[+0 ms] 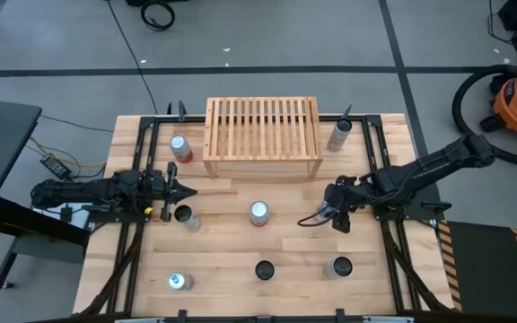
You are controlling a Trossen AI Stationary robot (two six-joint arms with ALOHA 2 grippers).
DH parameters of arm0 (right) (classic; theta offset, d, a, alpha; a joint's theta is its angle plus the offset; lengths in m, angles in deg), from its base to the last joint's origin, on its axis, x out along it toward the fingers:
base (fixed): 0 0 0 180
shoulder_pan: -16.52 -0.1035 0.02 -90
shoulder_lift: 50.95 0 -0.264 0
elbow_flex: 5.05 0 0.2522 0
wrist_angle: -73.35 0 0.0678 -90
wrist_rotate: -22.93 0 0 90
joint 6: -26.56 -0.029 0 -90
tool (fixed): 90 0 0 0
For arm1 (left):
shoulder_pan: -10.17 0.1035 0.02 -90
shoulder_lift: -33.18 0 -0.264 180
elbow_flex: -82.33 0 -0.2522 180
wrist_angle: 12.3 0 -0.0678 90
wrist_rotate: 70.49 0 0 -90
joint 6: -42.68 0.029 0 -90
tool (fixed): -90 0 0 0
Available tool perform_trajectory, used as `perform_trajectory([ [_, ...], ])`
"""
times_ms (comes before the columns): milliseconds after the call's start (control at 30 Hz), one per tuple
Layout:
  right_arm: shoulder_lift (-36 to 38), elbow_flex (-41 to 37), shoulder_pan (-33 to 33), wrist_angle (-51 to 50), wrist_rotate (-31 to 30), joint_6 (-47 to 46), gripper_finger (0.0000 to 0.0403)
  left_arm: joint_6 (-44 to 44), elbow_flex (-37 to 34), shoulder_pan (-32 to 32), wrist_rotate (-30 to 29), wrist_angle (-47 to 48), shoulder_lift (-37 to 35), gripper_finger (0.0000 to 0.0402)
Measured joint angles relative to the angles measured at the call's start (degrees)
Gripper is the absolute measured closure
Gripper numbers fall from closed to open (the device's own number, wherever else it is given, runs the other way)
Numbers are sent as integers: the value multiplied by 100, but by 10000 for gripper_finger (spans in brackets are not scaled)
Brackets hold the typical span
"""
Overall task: Place canned beverage on shelf
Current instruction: Put the top blue soda can on the shelf
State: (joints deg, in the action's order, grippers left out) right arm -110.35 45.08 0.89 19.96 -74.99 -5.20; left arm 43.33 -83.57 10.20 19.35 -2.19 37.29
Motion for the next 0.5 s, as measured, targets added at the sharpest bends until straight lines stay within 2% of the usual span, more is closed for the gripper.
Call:
perform_trajectory([
  [233,4,795,203,-660,-4,363,161,0,0,-1,0,-1,-1,384],
  [500,7,1995,750,-1745,-160,937,161,0,2,-1,2,-1,1,384],
])
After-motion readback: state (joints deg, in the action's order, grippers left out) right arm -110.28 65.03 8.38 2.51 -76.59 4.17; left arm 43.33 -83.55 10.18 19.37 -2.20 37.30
